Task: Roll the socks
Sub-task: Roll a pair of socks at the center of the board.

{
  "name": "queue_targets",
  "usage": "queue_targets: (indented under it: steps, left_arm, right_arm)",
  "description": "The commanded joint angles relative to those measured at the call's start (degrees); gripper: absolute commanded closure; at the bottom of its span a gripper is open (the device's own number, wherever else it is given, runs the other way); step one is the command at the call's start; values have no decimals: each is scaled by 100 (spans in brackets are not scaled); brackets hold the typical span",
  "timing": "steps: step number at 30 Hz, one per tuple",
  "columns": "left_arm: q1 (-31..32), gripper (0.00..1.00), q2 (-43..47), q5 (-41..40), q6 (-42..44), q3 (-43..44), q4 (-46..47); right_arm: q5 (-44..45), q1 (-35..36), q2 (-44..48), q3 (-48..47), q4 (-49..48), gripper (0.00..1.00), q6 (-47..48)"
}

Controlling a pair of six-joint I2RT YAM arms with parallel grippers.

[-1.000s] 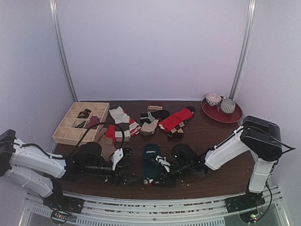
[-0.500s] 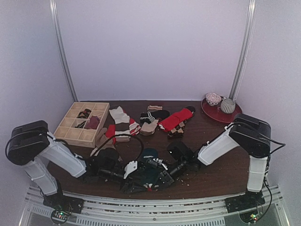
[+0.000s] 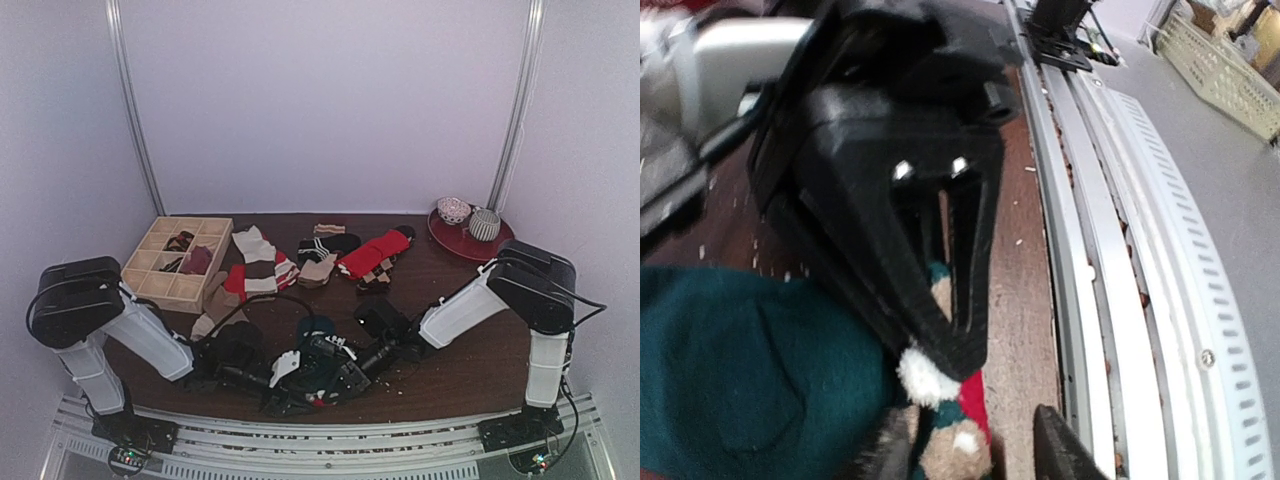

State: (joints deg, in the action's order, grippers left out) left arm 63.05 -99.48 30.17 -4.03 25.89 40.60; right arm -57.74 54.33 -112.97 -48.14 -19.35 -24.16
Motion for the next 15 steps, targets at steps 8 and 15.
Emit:
queue_targets:
  steps: [8, 15]
  left_arm:
    - [76, 100, -281, -398, -553, 38, -199]
    - [76, 100, -301, -476, -1374, -181, -548]
  right_arm:
    - [756, -47, -38, 282, 495, 80, -45]
    - [3181, 293, 2193, 1277, -613, 70, 1189]
